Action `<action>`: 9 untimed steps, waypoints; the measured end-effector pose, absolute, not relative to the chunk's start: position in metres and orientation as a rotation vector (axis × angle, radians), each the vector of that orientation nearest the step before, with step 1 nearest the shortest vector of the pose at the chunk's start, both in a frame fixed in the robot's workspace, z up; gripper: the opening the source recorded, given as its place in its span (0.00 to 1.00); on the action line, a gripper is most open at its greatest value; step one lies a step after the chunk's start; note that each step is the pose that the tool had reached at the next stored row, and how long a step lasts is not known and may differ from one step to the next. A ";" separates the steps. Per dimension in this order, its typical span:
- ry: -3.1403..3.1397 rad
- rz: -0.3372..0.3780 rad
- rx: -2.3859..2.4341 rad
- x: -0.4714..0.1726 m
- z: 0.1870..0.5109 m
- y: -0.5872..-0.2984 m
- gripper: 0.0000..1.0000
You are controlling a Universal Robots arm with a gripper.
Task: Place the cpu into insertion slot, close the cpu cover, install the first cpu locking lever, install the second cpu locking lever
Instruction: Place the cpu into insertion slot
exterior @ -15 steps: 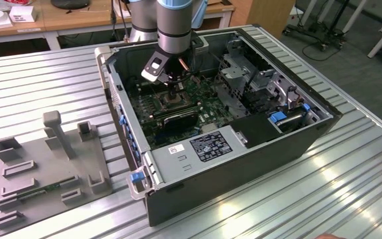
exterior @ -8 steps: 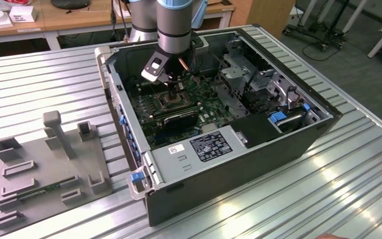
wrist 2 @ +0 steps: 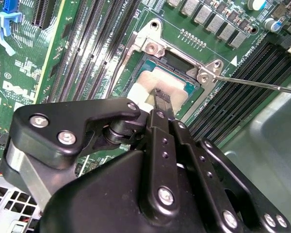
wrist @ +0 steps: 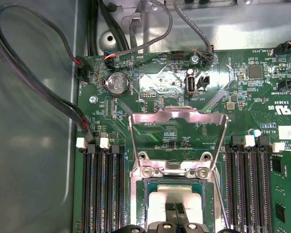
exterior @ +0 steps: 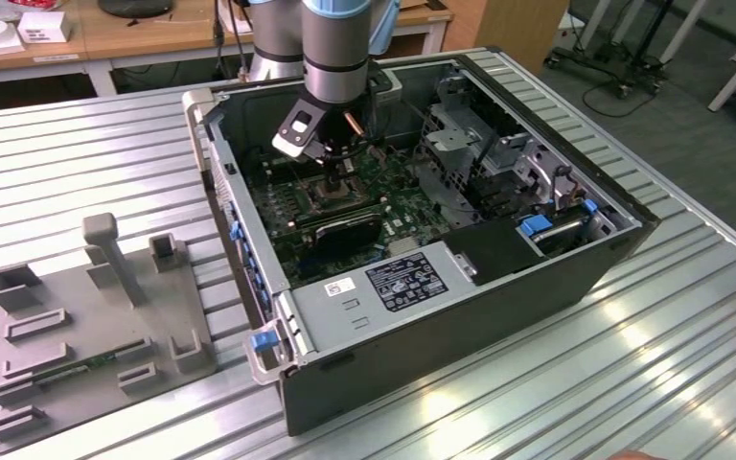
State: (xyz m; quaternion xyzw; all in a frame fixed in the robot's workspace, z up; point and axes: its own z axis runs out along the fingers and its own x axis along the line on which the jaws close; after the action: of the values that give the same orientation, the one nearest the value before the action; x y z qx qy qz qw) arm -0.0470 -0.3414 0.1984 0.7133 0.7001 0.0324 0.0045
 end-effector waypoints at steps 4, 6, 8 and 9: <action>2.193 0.102 2.234 -0.047 0.198 -0.341 0.11; 2.193 0.102 2.234 -0.047 0.198 -0.341 0.11; 2.193 0.104 2.235 -0.047 0.199 -0.341 0.11; 2.193 0.106 2.235 -0.047 0.200 -0.341 0.11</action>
State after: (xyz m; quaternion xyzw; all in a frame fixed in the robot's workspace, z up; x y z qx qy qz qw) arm -0.0467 -0.3410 0.2000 0.7133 0.7001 0.0338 0.0042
